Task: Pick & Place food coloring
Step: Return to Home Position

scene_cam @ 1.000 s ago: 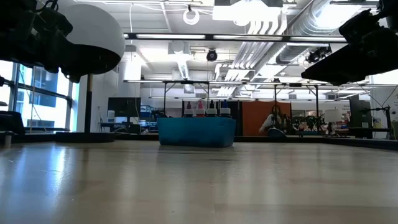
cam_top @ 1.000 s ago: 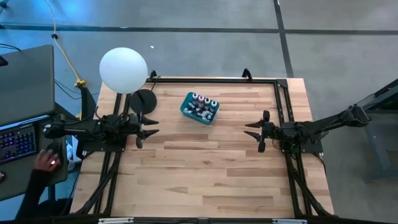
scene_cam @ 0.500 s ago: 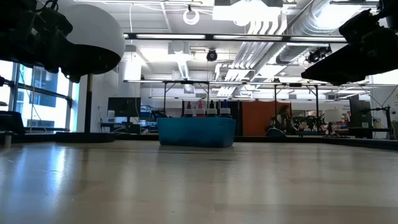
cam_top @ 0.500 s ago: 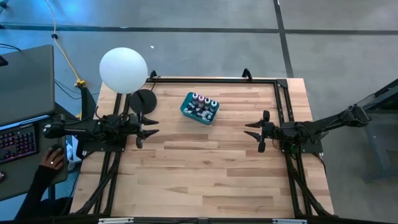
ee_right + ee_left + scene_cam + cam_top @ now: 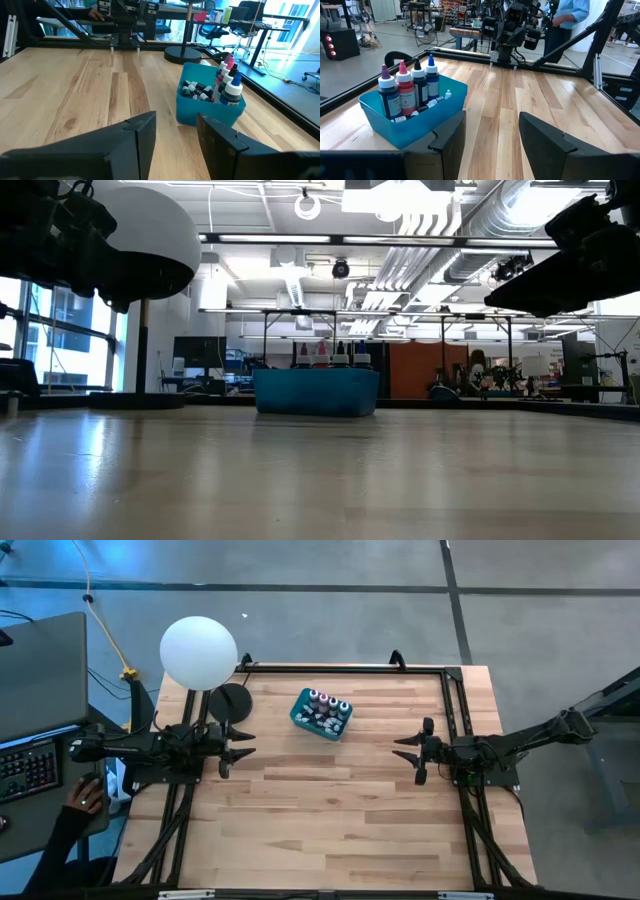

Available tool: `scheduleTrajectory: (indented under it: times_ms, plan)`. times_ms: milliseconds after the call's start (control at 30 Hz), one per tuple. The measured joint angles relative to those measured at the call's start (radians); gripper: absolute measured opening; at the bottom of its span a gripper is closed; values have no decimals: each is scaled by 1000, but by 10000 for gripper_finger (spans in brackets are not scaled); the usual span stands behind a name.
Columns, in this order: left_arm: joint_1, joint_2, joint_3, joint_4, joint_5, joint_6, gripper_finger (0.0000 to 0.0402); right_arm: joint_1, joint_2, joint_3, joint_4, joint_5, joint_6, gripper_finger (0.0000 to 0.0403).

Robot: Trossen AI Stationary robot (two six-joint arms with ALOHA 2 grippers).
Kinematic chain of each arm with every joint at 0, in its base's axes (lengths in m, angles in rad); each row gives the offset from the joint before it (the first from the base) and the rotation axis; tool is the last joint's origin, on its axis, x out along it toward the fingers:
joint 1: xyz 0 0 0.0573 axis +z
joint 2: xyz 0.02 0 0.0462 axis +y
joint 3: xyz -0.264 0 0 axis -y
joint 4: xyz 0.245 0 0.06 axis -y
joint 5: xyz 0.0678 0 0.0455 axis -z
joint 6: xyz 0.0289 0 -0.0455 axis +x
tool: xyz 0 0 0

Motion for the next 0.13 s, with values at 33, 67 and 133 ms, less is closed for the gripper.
scheduleTrajectory:
  times_ms: [33,67,133]
  plan:
    - [0,0,0,0,0,0,182,0,0,0,0,0,0,134]
    - [0,0,0,0,0,0,182,0,0,0,0,0,0,134]
    - [0,0,0,0,0,0,182,0,0,0,0,0,0,134]
